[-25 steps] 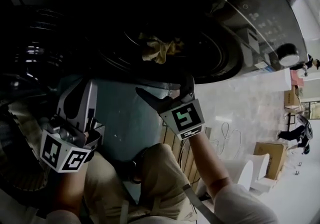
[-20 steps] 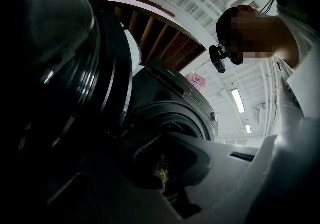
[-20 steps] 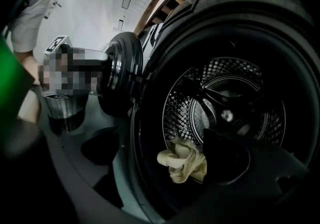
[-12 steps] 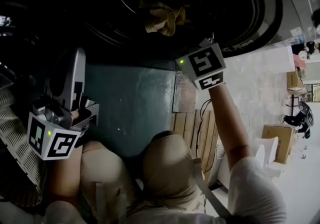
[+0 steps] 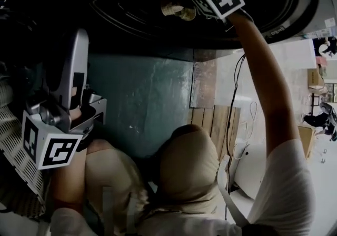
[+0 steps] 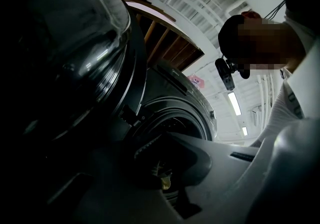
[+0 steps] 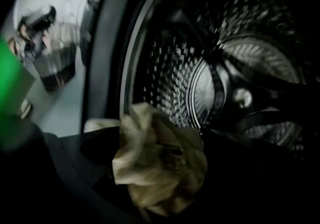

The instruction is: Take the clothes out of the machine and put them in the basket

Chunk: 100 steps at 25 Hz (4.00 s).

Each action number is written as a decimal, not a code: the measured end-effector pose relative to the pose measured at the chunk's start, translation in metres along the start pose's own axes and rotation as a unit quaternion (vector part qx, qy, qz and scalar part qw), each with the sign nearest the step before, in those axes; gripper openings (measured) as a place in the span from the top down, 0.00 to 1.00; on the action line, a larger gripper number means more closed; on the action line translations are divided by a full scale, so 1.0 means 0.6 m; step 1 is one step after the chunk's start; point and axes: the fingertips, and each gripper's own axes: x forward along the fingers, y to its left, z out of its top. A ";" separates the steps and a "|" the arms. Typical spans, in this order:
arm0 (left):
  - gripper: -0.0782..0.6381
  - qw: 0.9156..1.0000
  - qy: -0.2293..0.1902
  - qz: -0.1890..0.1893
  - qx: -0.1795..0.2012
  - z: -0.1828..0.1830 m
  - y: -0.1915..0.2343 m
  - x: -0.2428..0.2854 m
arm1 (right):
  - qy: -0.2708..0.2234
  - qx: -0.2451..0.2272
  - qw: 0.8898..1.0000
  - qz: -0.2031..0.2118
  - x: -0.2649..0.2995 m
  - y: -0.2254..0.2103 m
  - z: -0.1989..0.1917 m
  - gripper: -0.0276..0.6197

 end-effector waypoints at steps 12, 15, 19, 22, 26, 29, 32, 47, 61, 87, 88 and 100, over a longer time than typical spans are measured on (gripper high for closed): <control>0.87 0.998 -0.012 0.037 0.040 0.041 -0.007 -0.049 | 0.216 0.008 0.976 0.035 0.137 -0.077 -0.136 0.13; 0.87 0.997 -0.010 0.038 0.059 0.057 -0.019 -0.064 | 0.236 0.011 0.971 0.046 0.158 -0.072 -0.147 0.13; 0.87 0.997 -0.013 0.037 0.069 0.080 -0.027 -0.078 | 0.253 0.005 0.965 0.063 0.173 -0.058 -0.155 0.13; 0.87 0.996 -0.020 0.043 0.073 0.086 -0.023 -0.081 | 0.267 -0.004 0.961 0.066 0.182 -0.050 -0.158 0.14; 0.87 0.996 -0.018 0.048 0.077 0.082 -0.025 -0.082 | 0.276 -0.018 0.958 0.070 0.181 -0.039 -0.160 0.25; 0.87 0.995 -0.018 0.049 0.086 0.090 -0.033 -0.086 | 0.278 -0.036 0.958 0.068 0.169 -0.030 -0.151 0.39; 0.87 0.994 -0.031 0.061 0.090 0.111 -0.033 -0.105 | 0.260 -0.032 0.964 0.050 0.146 -0.028 -0.133 0.53; 0.87 0.995 -0.039 0.025 0.091 0.110 -0.053 -0.098 | 0.070 -0.086 0.993 -0.037 -0.009 -0.024 0.004 0.60; 0.87 0.996 -0.048 0.014 0.070 0.112 -0.042 -0.102 | -0.047 -0.104 0.990 -0.084 -0.178 0.022 0.087 0.60; 0.87 0.993 0.005 0.109 0.041 0.129 -0.080 -0.143 | -0.093 -0.083 0.992 -0.032 -0.281 0.108 0.167 0.60; 0.87 0.991 0.008 0.122 0.044 0.145 -0.090 -0.154 | -0.095 -0.078 0.992 -0.025 -0.298 0.118 0.181 0.60; 0.87 0.973 0.010 0.224 0.045 0.408 -0.181 -0.166 | -0.098 -0.036 0.993 0.055 -0.480 0.167 0.341 0.61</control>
